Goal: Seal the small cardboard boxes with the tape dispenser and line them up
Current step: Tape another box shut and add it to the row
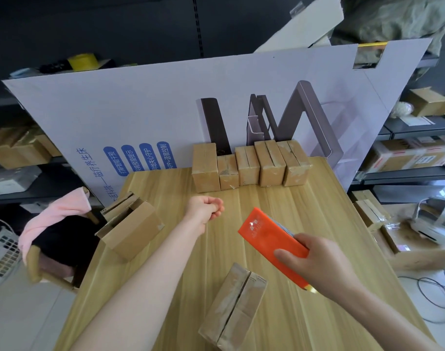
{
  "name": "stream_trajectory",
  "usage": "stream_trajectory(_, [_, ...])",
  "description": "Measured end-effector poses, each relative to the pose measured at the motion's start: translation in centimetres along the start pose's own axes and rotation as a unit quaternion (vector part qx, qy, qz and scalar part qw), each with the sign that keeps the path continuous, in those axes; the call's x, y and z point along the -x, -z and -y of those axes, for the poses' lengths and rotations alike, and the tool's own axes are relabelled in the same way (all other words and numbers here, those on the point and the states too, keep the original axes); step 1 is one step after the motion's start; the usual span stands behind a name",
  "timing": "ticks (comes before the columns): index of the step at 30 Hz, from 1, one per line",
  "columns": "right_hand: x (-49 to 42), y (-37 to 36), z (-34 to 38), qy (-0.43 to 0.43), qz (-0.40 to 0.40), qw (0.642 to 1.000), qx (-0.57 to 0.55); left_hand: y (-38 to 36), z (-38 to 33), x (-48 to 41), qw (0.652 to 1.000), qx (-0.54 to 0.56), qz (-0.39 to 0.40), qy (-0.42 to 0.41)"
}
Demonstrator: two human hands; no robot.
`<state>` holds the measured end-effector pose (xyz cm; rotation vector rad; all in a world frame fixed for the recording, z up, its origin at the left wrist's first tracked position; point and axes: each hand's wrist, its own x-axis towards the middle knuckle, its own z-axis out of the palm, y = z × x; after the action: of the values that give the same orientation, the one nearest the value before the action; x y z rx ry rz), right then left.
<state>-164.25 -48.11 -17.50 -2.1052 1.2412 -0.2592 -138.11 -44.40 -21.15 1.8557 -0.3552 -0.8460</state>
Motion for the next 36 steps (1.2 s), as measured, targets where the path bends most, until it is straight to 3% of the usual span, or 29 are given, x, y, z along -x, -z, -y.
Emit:
stream_trajectory(11, [1.8, -0.7, -7.5, -0.118, 0.098, 0.980, 0.128, -3.7, 11.3, 1.0, 0.993, -0.051, -0.064, 0.080])
stream_trajectory(21, [0.8, -4.7, -9.8, -0.148, 0.125, 0.961, 0.200, -5.3, 15.5, 2.0, 0.977, -0.150, -0.116, 0.102])
stream_trajectory(29, [-0.5, -8.4, -8.4, -0.121, 0.124, 0.960, 0.222, -5.9, 17.4, 2.0, 0.981, -0.070, -0.141, 0.109])
stream_trajectory(33, [-0.9, -8.5, -7.2, -0.093, 0.106, 0.956, 0.257, -5.5, 17.8, 2.6, 0.967, -0.028, -0.166, 0.190])
stream_trajectory(36, [-1.0, -8.7, -6.7, -0.083, 0.104, 0.958, 0.255, -5.6, 18.3, 4.3, 0.970, 0.006, -0.229, 0.085])
